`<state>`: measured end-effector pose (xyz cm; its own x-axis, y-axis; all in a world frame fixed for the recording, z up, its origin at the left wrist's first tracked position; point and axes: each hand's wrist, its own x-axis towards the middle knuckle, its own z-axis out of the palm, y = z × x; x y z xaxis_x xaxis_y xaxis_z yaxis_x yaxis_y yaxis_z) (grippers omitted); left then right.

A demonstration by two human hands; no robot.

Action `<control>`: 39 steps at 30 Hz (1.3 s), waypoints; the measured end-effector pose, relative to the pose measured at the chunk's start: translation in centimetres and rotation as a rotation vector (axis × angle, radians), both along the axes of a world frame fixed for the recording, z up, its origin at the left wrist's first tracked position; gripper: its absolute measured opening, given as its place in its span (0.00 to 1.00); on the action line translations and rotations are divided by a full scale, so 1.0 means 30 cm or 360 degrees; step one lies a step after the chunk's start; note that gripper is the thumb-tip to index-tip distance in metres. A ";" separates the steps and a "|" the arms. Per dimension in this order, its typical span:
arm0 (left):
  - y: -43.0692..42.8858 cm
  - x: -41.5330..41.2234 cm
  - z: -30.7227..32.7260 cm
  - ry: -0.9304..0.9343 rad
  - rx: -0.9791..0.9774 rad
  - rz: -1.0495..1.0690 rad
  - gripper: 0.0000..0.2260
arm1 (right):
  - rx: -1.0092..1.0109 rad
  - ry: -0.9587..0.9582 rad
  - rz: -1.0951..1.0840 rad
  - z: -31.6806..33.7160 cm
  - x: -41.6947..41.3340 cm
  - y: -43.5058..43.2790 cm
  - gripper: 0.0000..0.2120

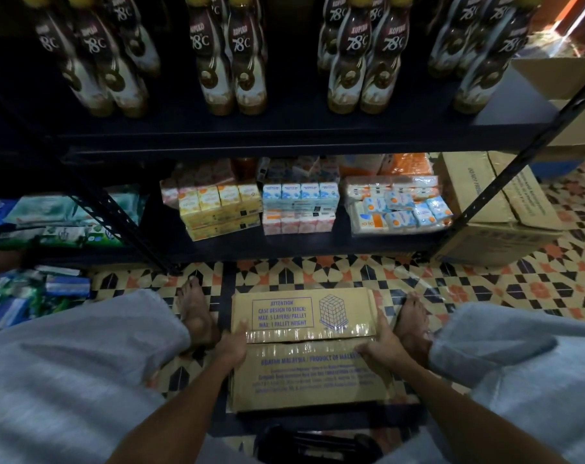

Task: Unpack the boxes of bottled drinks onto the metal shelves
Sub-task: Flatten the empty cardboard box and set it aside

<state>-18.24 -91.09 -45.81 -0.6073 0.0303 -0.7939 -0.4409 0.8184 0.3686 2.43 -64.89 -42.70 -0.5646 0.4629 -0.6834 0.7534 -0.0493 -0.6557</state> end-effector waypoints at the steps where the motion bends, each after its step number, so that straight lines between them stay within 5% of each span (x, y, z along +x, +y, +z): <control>1: 0.011 0.025 -0.008 0.0072 0.0029 0.0122 0.40 | -0.0054 0.0040 -0.0104 0.000 -0.003 -0.005 0.49; 6: 0.028 0.049 -0.085 0.0092 0.0189 0.0634 0.46 | -0.0109 0.0037 -0.0643 0.021 -0.054 -0.060 0.29; 14: 0.039 0.067 0.012 0.0108 0.0156 0.0724 0.40 | 0.0288 -0.0243 -0.0561 0.072 -0.096 -0.084 0.37; 23: 0.067 -0.058 0.072 0.0187 0.0401 0.0572 0.44 | 0.0319 -0.0024 -0.0738 0.198 -0.071 -0.101 0.41; 26: 0.081 -0.038 0.190 0.0286 0.0472 0.0506 0.37 | 0.0385 -0.0022 -0.0700 0.299 -0.045 -0.127 0.37; 30: 0.096 -0.018 0.337 0.0365 0.0500 0.0491 0.47 | 0.0454 -0.0008 -0.0688 0.381 -0.026 -0.108 0.35; 33: 0.110 0.021 0.457 0.0420 0.0527 0.0434 0.35 | 0.0473 0.0095 -0.0785 0.387 -0.043 -0.089 0.35; 39: 0.160 -0.021 0.424 0.0427 0.0492 0.0445 0.39 | 0.0475 0.0094 -0.0773 0.377 -0.099 -0.028 0.33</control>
